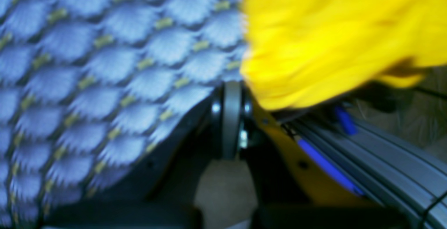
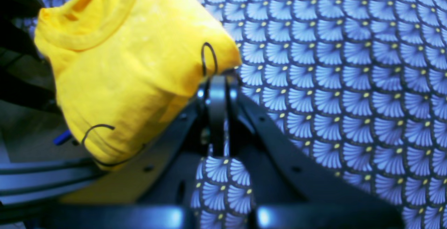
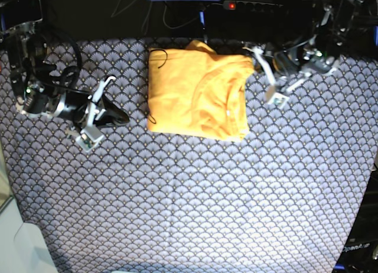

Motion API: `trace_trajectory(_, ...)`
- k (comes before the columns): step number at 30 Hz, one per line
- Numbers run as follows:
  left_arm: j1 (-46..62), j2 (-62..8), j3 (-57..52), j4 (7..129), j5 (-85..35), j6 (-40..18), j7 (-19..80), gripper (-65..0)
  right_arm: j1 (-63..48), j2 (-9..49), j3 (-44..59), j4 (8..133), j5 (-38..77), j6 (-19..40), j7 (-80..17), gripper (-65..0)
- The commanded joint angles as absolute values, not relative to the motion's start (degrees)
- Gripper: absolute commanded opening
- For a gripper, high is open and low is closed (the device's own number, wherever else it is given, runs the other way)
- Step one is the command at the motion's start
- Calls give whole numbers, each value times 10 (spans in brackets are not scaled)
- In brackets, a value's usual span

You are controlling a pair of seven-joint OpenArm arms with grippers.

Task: Fold the T-shirt properly
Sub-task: 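Grasp the shirt's edge with the left gripper and tug it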

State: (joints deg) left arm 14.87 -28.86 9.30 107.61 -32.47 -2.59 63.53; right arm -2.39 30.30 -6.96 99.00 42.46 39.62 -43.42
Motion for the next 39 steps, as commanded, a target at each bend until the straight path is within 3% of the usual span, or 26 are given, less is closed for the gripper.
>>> trace_trajectory(1, 137, -297, 102, 1084, -327, -22, 629, -650, -15, 311, -65, 999, 436, 400, -422, -650)
trace_trajectory(17, 69, -213, 178, 957, -210, -27, 623, -650, -16, 312, -65, 999, 436, 400, -423, -650)
trace_trajectory(28, 34, -182, 177, 953, -182, -22, 623, -650, -17, 313, -65, 999, 436, 400, -423, -650)
trace_trajectory(39, -24, -131, 87, 947, -179, -22, 623, -650, -28, 312, -69, 997, 435, 400, -422, -650)
